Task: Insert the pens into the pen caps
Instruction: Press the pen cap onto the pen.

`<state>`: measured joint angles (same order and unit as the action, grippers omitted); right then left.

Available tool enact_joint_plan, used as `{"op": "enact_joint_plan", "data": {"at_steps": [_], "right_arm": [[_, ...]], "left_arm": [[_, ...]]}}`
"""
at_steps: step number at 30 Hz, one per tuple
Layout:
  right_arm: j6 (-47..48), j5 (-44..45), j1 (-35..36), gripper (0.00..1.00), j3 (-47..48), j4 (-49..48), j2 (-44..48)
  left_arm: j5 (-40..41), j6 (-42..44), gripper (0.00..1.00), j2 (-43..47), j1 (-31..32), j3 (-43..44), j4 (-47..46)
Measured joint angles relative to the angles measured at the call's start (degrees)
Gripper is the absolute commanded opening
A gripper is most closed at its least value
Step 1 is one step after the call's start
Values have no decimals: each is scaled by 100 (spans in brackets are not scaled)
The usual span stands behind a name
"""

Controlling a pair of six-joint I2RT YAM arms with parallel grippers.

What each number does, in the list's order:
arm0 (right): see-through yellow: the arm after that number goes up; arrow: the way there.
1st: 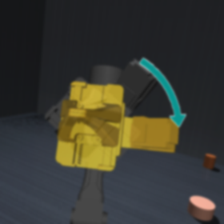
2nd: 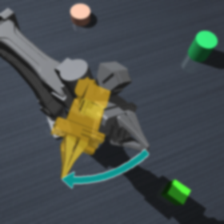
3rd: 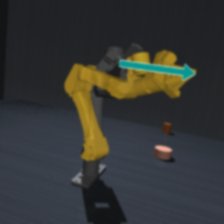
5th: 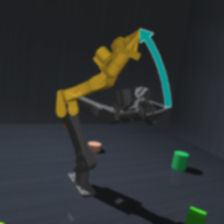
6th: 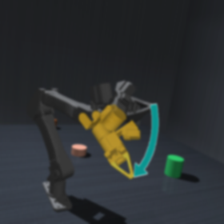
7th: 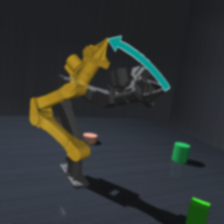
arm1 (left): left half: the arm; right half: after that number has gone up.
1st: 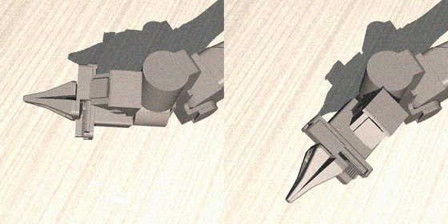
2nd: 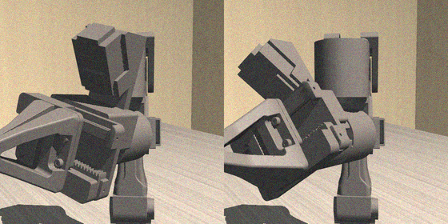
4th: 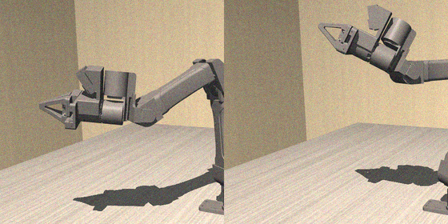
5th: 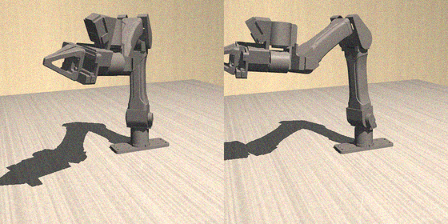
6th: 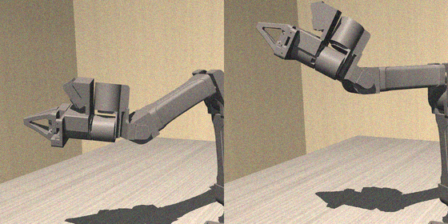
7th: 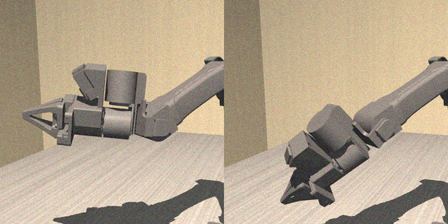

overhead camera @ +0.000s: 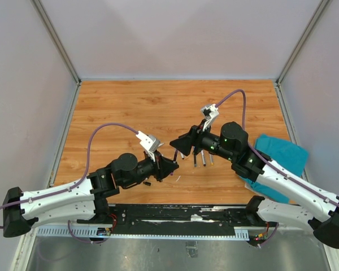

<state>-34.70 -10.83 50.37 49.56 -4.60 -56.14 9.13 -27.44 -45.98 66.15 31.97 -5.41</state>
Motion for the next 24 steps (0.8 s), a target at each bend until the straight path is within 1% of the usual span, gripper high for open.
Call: {"op": "enact_joint_plan", "data": {"at_steps": [9, 18, 24], "right_arm": [[-46, -129, 0, 34, -2, -199, -15], [-103, -127, 0, 21, -142, -216, 22], [-195, -144, 0, 7, -334, -317, 114]], "left_arm": [[-122, 0, 0, -118, 0, 0, -9], [-221, 0, 0, -164, 0, 0, -15], [-240, 2, 1, -166, 0, 4, 31]]}}
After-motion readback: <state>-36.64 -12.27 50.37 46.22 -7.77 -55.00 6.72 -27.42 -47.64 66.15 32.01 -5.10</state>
